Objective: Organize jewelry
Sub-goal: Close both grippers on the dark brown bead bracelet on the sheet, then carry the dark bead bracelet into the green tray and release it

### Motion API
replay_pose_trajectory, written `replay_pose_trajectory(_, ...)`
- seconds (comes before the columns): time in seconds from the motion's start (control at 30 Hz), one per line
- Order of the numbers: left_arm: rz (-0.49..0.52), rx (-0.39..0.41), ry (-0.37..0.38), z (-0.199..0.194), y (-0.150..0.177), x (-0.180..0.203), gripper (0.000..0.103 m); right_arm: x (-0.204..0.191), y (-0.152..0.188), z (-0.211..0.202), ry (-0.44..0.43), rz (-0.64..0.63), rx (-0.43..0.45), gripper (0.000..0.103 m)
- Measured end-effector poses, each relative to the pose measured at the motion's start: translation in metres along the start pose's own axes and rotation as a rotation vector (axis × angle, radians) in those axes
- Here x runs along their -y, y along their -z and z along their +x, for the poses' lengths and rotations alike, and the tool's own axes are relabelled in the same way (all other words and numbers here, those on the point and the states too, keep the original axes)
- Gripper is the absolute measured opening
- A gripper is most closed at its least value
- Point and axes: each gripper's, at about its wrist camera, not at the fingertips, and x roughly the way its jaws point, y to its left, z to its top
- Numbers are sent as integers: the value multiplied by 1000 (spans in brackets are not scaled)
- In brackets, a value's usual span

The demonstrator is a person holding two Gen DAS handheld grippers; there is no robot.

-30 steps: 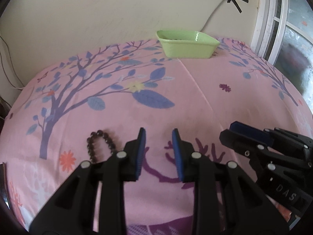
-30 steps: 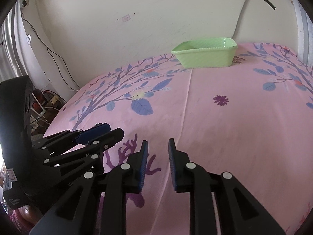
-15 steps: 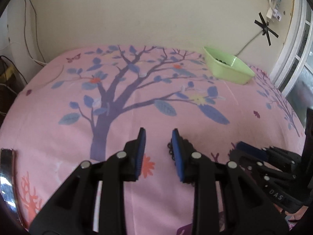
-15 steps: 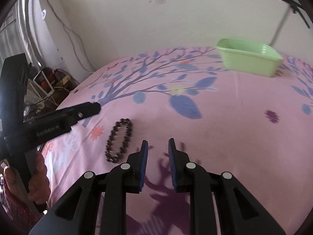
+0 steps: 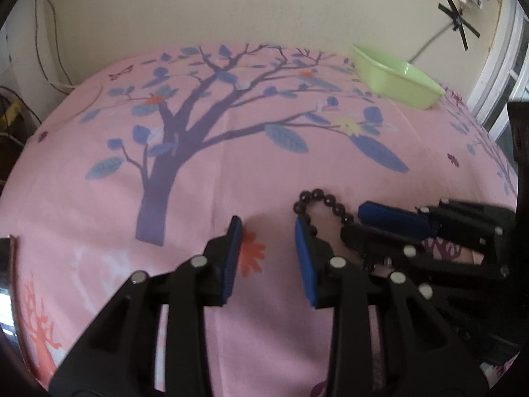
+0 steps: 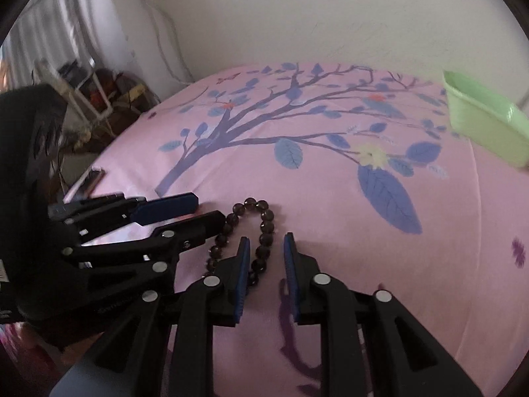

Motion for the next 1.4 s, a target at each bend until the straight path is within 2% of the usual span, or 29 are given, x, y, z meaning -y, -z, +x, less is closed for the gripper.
replay_pose_trajectory(0.13,11,4,45,-3,-4,10,32,11,3,-7,69,-18,7,0)
replay_pose_trajectory(0.3,44,17,125,-5,-16,36,38,49,16,-31,120,57,41,0)
replay_pose_trajectory(0.5,189,4,219,7,-33,109,38,104,38,-64,203,153,75,0)
replay_pose_trajectory(0.63,298,-22,233,22,-36,156,38,131,50,-81,233,199,93,0)
replay_pose_trajectory(0.7,347,-45,202,32,-33,174,38,141,56,-89,241,216,99,0)
replay_pose_trajectory(0.83,335,-45,204,42,-36,183,37,155,62,-100,242,230,112,0)
replay_pose_trajectory(0.87,336,-45,211,42,-37,185,32,157,63,-100,236,233,113,0)
replay_pose_trajectory(0.9,342,-47,226,44,-40,187,13,160,64,-101,224,236,112,0)
replay_pose_trajectory(0.93,340,-54,242,45,-42,189,9,162,64,-101,210,241,110,0)
replay_pose_trajectory(1.13,272,-71,304,49,-63,186,8,167,54,-102,175,231,133,0)
replay_pose_trajectory(1.27,262,-20,330,39,-100,183,8,177,29,-116,172,220,194,0)
replay_pose_trajectory(1.4,261,-13,347,40,-125,179,8,190,12,-118,96,246,186,0)
